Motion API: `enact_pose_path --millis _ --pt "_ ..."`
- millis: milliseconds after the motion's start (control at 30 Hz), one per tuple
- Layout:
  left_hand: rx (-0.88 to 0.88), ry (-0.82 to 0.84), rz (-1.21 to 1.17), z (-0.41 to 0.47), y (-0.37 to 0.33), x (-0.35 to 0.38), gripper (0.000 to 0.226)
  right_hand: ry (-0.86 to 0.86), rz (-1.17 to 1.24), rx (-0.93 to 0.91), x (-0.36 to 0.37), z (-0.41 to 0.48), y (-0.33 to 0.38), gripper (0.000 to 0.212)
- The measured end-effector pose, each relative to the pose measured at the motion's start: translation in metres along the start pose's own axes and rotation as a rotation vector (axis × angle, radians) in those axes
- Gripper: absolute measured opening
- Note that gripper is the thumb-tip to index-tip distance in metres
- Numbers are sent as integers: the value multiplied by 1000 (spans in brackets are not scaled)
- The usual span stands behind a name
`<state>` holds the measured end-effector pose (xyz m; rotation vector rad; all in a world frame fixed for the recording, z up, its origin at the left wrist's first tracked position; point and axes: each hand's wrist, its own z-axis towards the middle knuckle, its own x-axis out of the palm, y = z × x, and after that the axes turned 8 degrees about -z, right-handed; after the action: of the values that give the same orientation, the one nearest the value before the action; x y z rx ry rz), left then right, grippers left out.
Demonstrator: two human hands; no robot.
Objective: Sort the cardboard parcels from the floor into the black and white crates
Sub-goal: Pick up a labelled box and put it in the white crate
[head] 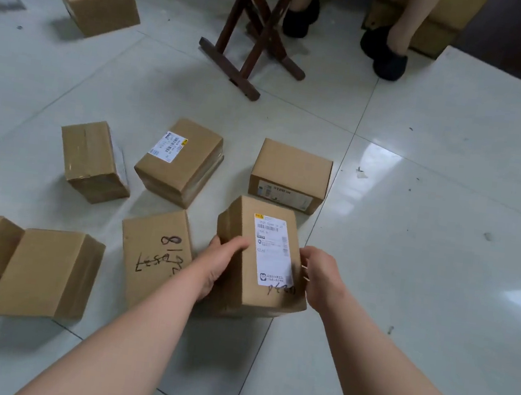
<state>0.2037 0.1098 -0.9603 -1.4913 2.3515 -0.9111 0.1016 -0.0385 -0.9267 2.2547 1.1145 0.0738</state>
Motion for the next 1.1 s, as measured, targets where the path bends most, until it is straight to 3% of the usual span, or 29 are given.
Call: enact_pose_path --millis 133,267,367,433,533,633,733,833,933,1000,1100 --pt "134 -5 -115 -14 -14 -1 49 -13 67 -142 -6 -4 11 32" --pt "309 -93 -239 -36 -30 -22 71 106 96 -239 15 -18 21 34" --pt "374 -178 -318 -52 -34 -51 61 203 92 -286 44 -37 27 32" --pt "366 -217 -345 -60 -32 -74 57 261 69 -322 64 -47 27 30" --pt "336 -249 -331 -68 -24 -108 73 330 2 -338 92 -52 24 29" --pt "295 -260 -277 -88 -20 -126 47 382 -113 -320 112 -56 18 31" --pt "203 -279 -234 -93 -8 -140 41 381 -173 -282 122 -52 9 31" --pt "118 -297 -249 -91 -1 -151 71 379 -203 -220 127 -41 1 47" --pt "-1 -283 -274 -90 7 -155 104 485 -244 -146 130 -31 -11 81" --pt "-36 -233 -275 -87 12 -156 96 563 -293 -131 137 -27 -17 85" --pt "-50 -211 -304 -81 15 -157 82 619 -290 -145 144 -25 -19 76"
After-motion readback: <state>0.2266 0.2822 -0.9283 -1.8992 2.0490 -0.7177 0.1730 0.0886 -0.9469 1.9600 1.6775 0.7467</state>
